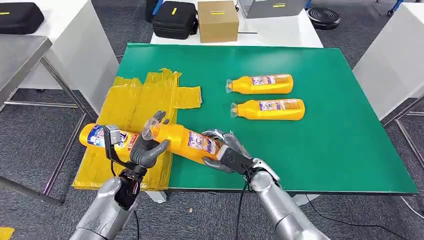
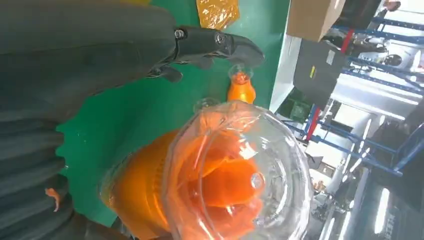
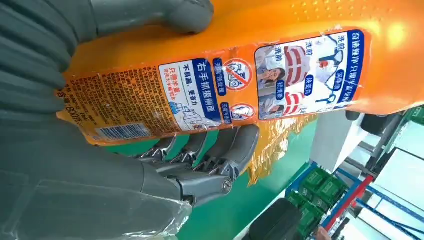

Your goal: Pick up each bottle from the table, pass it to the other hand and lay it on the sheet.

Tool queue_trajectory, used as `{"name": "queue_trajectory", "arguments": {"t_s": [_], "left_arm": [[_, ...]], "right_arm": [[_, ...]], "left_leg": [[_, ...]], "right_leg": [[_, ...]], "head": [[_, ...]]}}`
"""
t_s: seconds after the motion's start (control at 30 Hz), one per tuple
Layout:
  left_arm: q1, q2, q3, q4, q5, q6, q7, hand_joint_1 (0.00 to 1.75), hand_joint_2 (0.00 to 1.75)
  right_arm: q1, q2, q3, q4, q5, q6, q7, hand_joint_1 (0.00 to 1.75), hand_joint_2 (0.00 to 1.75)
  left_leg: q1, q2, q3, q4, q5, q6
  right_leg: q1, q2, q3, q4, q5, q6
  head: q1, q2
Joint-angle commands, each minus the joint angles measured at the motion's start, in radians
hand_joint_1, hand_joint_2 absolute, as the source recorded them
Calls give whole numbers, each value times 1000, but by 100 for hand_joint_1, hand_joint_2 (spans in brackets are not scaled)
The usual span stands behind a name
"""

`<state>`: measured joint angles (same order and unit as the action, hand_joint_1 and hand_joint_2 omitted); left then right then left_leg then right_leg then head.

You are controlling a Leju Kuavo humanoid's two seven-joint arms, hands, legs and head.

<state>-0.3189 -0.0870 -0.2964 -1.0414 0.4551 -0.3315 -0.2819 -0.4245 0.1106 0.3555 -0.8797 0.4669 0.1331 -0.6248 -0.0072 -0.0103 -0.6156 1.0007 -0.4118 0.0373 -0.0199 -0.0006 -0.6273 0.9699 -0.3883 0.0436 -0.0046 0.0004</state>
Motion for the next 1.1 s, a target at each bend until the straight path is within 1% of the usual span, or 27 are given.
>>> {"name": "queue_trajectory", "arguments": {"t_s": [0.03, 0.07, 0.1, 0.17, 0.2, 0.27, 0.3, 0.37, 0.4, 0.47, 0.5, 0.53, 0.57, 0.6, 0.67, 0.77, 0.93, 0.97, 1.07, 1.1], "left_arm": [[-11, 26, -24, -12, 8, -5, 6, 0, 175], [-7, 24, -31, -20, 9, -11, 6, 0, 175], [-3, 22, -32, -28, 14, -13, 8, 0, 175], [6, 18, -35, -53, 34, -24, 7, 0, 175], [5, 16, -36, -55, 34, -23, 7, 0, 175], [5, 16, -36, -55, 34, -23, 7, 0, 175], [5, 16, -36, -55, 34, -23, 7, 0, 175], [5, 16, -36, -55, 34, -23, 7, 0, 175], [5, 16, -36, -55, 34, -23, 7, 0, 175], [5, 16, -36, -55, 34, -23, 7, 0, 175], [5, 16, -36, -55, 34, -23, 7, 0, 175], [5, 16, -36, -55, 34, -23, 7, 0, 175], [12, 15, -35, -75, 59, -36, 2, 0, 175], [16, 10, -34, -90, 73, -42, 0, 0, 175], [28, -2, -34, -132, 99, -40, -11, 0, 175], [26, -6, -66, -167, 115, -34, -4, 0, 175], [17, -7, -106, -149, 99, -20, 1, 0, 175], [14, -9, -109, -143, 101, -18, 3, 0, 175], [-4, -15, -124, -126, 99, -10, 4, 0, 175], [-11, -15, -129, -117, 106, -10, 9, 0, 175]], "right_arm": [[-30, 14, -18, 78, 10, -12, 7, 175, 175], [-32, 15, -19, 83, 12, -15, 8, 175, 175], [-35, 17, -19, 88, 21, -27, 17, 175, 175], [-36, 20, -26, 94, 22, -33, 18, 175, 175], [-35, 19, -26, 95, 22, -33, 18, 175, 175], [-35, 19, -26, 95, 22, -33, 18, 175, 175], [-35, 19, -26, 95, 22, -33, 18, 175, 175], [-35, 19, -26, 95, 22, -33, 18, 175, 175], [-35, 19, -26, 95, 22, -33, 18, 175, 175], [-35, 19, -26, 95, 22, -33, 18, 175, 175], [-35, 19, -26, 95, 22, -33, 18, 175, 175], [-35, 19, -26, 95, 22, -33, 18, 175, 175], [-36, 20, -29, 98, 23, -36, 20, 175, 175], [-35, 19, -31, 100, 23, -37, 20, 175, 175], [-34, 20, -38, 108, 16, -37, 20, 175, 175], [-37, 23, -54, 124, 2, -38, 13, 175, 175], [-27, 22, -74, 103, -11, -40, 4, 175, 175], [-25, 23, -75, 99, -12, -41, 4, 175, 175], [-23, 29, -81, 88, -19, -35, 1, 175, 175], [-23, 31, -80, 86, -20, -34, 0, 175, 175]], "left_leg": [[1, 1, 4, 0, -2, -2], [0, 1, 2, 0, -1, -1], [1, 2, 5, 0, -3, -2], [1, 1, 3, 0, -2, -1], [1, 2, 5, 0, -3, -2], [1, 0, 2, 0, -1, -1], [2, 1, 5, 1, -3, -2], [1, 1, 2, 0, -1, -1], [1, 1, 5, 0, -3, -2], [1, 1, 3, 0, -1, -1], [1, 1, 5, 1, -3, -2], [1, 1, 4, 0, -2, -2], [1, 0, 3, 0, -1, -1], [1, 1, 5, 1, -3, -2], [0, 0, 2, 0, -1, -1], [2, 0, 5, 1, -3, -2], [1, 0, 2, 0, -1, -1], [2, 0, 5, 1, -3, -2], [1, -1, 2, 0, -1, -1], [2, 0, 5, 1, -3, -2]], "right_leg": [[1, 0, 4, 0, -2, -2], [1, 0, 2, 0, -1, -1], [2, 1, 5, 0, -2, -2], [1, 1, 3, 0, -1, -1], [2, 1, 5, 0, -3, -2], [1, 0, 2, 0, -1, -1], [2, 0, 5, 0, -3, -2], [1, 0, 2, 0, -1, -1], [1, 1, 5, 0, -2, -2], [1, 0, 2, 0, -1, -1], [2, 0, 5, 0, -2, -2], [1, 0, 4, 0, -2, -2], [1, 0, 2, 0, -1, -1], [2, 1, 5, 0, -2, -2], [1, 0, 2, 0, -1, -1], [2, -1, 5, 0, -3, -2], [1, -1, 3, 0, -1, -1], [2, -1, 5, 0, -3, -2], [1, -1, 2, 0, -1, -1], [2, -1, 5, 0, -3, -2]], "head": [[0, 0], [0, 0], [0, 0], [0, 0], [0, 0], [0, 0], [0, 0], [0, 0], [0, 0], [0, 0], [0, 0], [0, 0], [0, 0], [0, 0], [0, 0], [0, 0], [0, 0], [0, 0], [0, 0], [0, 0]]}}
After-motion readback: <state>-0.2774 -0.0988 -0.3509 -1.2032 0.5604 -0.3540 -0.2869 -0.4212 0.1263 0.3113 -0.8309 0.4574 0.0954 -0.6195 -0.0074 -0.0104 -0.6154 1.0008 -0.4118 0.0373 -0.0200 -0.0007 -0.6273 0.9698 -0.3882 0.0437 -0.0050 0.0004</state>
